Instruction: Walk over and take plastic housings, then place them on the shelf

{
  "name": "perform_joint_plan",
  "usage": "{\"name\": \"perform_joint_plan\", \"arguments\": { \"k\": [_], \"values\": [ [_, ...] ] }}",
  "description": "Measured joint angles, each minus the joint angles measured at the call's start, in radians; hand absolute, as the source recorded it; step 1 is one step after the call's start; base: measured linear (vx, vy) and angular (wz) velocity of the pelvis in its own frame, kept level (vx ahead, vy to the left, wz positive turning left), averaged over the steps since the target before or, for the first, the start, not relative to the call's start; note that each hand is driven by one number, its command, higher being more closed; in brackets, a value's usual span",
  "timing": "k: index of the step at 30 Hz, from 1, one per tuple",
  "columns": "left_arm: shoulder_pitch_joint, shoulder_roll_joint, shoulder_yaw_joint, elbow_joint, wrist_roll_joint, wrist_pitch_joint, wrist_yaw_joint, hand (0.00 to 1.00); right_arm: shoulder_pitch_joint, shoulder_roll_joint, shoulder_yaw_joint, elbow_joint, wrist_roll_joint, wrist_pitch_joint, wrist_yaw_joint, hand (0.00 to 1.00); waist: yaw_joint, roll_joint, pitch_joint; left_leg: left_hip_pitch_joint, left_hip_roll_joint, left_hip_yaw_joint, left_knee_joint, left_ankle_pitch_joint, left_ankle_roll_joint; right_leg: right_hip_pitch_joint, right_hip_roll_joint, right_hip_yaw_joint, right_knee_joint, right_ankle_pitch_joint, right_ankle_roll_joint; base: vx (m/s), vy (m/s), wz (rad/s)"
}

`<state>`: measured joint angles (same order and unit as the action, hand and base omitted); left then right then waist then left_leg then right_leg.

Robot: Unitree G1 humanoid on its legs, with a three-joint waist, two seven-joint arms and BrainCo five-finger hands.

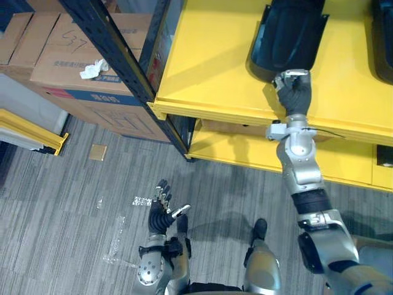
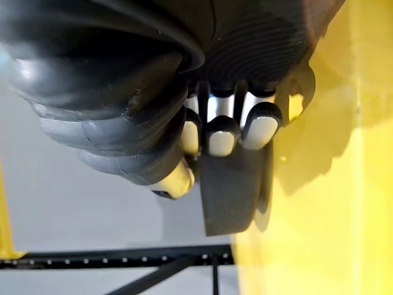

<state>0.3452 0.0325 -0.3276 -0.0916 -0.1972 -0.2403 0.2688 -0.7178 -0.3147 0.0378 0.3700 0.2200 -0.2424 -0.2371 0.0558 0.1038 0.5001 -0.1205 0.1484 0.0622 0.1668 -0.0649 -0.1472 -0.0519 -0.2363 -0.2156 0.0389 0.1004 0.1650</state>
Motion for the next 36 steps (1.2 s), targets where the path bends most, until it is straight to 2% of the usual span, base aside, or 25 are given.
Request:
{"name": "perform_joint_plan", "arguments": {
  "k": [8, 13, 17, 21, 24, 29, 32, 34, 36],
  "values": [
    [-0.002, 0.000, -0.009, 0.003, -0.001, -0.012, -0.003, 0.00, -0.009, -0.013, 0.001, 0.015, -0.009, 0.001, -0.007, 1.00, 0.015, 0.005, -0.003, 0.014, 0.000, 0.002, -0.024, 0.013, -0.002, 0.001, 0.000, 0.000, 0.000, 0.000, 0.000, 0.00, 0.000, 0.00],
    [-0.002, 0.000, -0.011, -0.004, -0.001, -0.012, -0.005, 0.00, -0.016, -0.013, 0.006, 0.023, -0.043, 0.007, -0.057, 1.00, 0.015, 0.005, -0.003, 0.016, 0.000, 0.003, -0.025, 0.015, -0.001, 0.001, 0.000, 0.000, -0.001, 0.000, 0.000, 0.00, 0.000, 0.00],
    [-0.002, 0.000, -0.011, -0.004, -0.003, -0.012, 0.007, 0.00, -0.063, -0.013, 0.006, 0.085, -0.078, 0.021, -0.076, 1.00, 0.016, 0.010, -0.006, 0.016, 0.003, 0.006, -0.025, 0.017, -0.002, 0.001, 0.003, 0.003, -0.006, 0.006, -0.004, -0.01, 0.001, -0.02],
    [-0.008, 0.001, -0.011, 0.005, -0.003, -0.013, 0.006, 0.00, -0.103, -0.026, 0.006, 0.148, -0.117, 0.021, -0.093, 1.00, 0.030, 0.023, -0.014, 0.015, 0.005, 0.005, -0.035, 0.025, -0.005, 0.001, 0.008, 0.002, -0.019, 0.016, -0.009, -0.01, -0.001, -0.02],
    [-0.022, 0.001, -0.010, 0.025, -0.003, -0.016, 0.003, 0.00, -0.124, -0.043, 0.006, 0.176, -0.116, 0.021, -0.094, 1.00, 0.041, 0.029, -0.018, 0.015, 0.006, 0.003, -0.049, 0.036, -0.005, 0.001, 0.010, -0.003, -0.022, 0.018, -0.010, -0.01, -0.004, 0.06],
    [-0.024, 0.005, -0.010, 0.025, -0.003, -0.021, -0.009, 0.00, -0.135, -0.048, 0.012, 0.189, -0.115, 0.018, -0.114, 1.00, 0.042, 0.029, -0.019, 0.016, 0.006, 0.001, -0.058, 0.042, -0.006, 0.004, 0.012, -0.006, -0.032, 0.024, -0.010, 0.00, -0.001, 0.02],
    [-0.019, 0.006, -0.010, 0.016, -0.002, -0.022, -0.010, 0.00, -0.062, -0.040, 0.010, 0.096, -0.112, 0.017, -0.117, 1.00, 0.042, 0.025, -0.021, 0.047, 0.006, 0.005, -0.082, 0.048, -0.009, 0.025, 0.013, -0.006, -0.043, 0.025, -0.010, 0.02, -0.003, -0.02],
    [0.002, 0.005, -0.010, 0.004, 0.000, -0.030, -0.010, 0.00, 0.062, 0.002, 0.013, -0.044, -0.110, 0.015, -0.118, 1.00, 0.039, 0.008, -0.052, 0.079, 0.007, 0.022, -0.119, 0.053, -0.010, 0.044, 0.017, -0.005, -0.063, 0.025, -0.010, 0.08, -0.008, -0.15],
    [0.030, 0.005, -0.009, -0.018, 0.003, -0.043, -0.010, 0.00, 0.254, 0.078, 0.021, -0.238, -0.110, 0.013, -0.132, 1.00, 0.032, -0.026, -0.115, 0.119, 0.012, 0.055, -0.158, 0.053, -0.012, 0.053, 0.023, 0.012, -0.083, 0.025, -0.010, 0.13, 0.008, -0.31]
  ]
}}
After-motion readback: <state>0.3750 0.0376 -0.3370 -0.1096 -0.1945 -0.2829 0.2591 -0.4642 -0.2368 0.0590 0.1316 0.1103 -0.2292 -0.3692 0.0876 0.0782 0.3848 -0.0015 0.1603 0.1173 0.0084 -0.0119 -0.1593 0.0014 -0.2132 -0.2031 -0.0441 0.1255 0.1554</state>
